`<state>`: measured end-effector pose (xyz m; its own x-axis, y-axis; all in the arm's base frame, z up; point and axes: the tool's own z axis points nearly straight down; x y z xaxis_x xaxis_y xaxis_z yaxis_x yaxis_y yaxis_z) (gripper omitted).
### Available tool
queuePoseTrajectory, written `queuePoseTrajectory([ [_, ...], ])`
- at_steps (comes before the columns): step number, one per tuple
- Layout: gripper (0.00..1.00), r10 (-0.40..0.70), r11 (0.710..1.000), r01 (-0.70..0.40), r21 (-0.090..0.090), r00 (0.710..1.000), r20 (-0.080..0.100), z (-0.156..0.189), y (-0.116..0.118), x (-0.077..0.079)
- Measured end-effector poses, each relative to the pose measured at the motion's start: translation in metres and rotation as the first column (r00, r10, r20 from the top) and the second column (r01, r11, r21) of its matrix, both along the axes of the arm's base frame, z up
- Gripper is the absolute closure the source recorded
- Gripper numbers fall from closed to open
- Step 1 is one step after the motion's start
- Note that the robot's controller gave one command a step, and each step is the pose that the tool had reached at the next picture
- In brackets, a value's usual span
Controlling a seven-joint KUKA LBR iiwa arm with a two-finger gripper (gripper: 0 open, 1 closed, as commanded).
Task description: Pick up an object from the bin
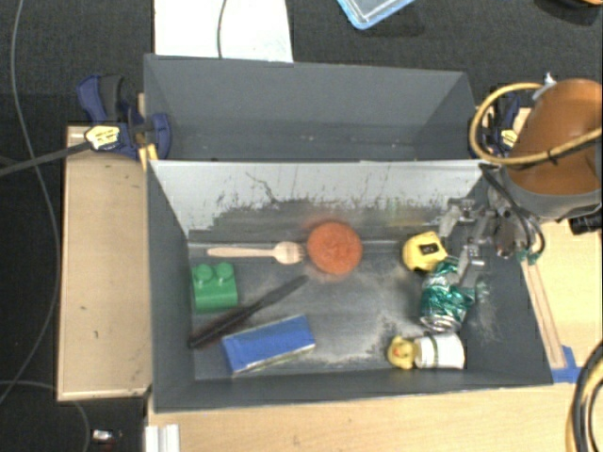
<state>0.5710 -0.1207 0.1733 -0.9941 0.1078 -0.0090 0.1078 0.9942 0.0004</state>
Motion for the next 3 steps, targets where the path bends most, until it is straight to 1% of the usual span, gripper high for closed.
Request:
queuePoseTrajectory([
  [1, 0.00, 0.124, 0.992, -0.124, -0.001, 0.992, -0.002, -0.027, -0.024, -0.014],
  [2, 0.00, 0.294, 0.956, -0.294, -0.003, 0.956, 0.000, -0.053, -0.025, -0.012],
  [3, 0.00, 0.352, 0.936, -0.352, -0.002, 0.936, -0.004, -0.050, -0.010, -0.017],
])
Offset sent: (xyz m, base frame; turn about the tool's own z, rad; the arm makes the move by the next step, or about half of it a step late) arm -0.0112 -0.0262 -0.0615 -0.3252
